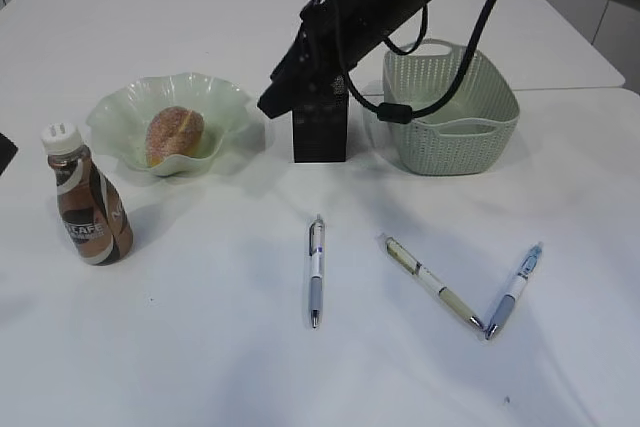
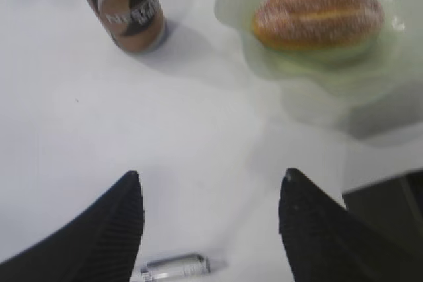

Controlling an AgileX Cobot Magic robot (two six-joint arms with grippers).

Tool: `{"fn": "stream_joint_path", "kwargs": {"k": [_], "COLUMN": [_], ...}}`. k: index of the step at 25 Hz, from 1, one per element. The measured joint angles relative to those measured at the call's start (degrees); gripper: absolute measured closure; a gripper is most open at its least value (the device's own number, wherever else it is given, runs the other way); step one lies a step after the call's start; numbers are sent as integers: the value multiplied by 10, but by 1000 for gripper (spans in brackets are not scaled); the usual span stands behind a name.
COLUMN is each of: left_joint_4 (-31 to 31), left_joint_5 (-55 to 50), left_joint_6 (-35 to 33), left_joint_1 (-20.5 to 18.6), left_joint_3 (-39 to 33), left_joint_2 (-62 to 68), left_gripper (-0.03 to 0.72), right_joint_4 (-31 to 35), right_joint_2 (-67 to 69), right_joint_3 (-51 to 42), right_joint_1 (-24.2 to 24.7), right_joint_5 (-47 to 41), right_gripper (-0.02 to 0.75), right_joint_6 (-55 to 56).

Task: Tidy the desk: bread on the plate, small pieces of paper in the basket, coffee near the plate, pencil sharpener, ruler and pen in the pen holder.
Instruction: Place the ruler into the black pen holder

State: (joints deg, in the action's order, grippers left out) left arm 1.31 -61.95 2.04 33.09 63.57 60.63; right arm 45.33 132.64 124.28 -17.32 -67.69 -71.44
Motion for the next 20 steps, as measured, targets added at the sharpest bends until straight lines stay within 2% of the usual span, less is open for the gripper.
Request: {"fn": "stream_joint_path", "kwargs": {"k": [1,3,4,5,7,8,10,11,12,14,20], "left_joint_4": [0,0,0,0,0,0,0,0,0,0,0], "left_joint_5": [0,0,0,0,0,0,0,0,0,0,0], "left_joint_6": [0,0,0,0,0,0,0,0,0,0,0], "left_joint_1": [0,0,0,0,0,0,0,0,0,0,0], "left_joint_3": [0,0,0,0,0,0,0,0,0,0,0], "left_joint_2": [0,0,0,0,0,0,0,0,0,0,0], "left_gripper": [348,348,348,348,348,348,348,348,348,348,348], "right_joint_4": [-55,-115,-115,-186,-186,-285,-338,-338,-381,-415,-443], "right_joint_2": [-9,-13,-13,-13,-13,-13,-14,-14,-16,-20,-26], "right_joint_3": [0,0,0,0,0,0,0,0,0,0,0], "right_joint_1": [0,0,0,0,0,0,0,0,0,0,0], "right_joint_5": [-17,-22,-22,-23,-23,-24,-24,-24,-25,-25,-29], "right_gripper": [232,232,232,232,232,231,230,230,230,230,230], "right_joint_6": [52,110,110,173,173,251,295,295,323,354,414]}}
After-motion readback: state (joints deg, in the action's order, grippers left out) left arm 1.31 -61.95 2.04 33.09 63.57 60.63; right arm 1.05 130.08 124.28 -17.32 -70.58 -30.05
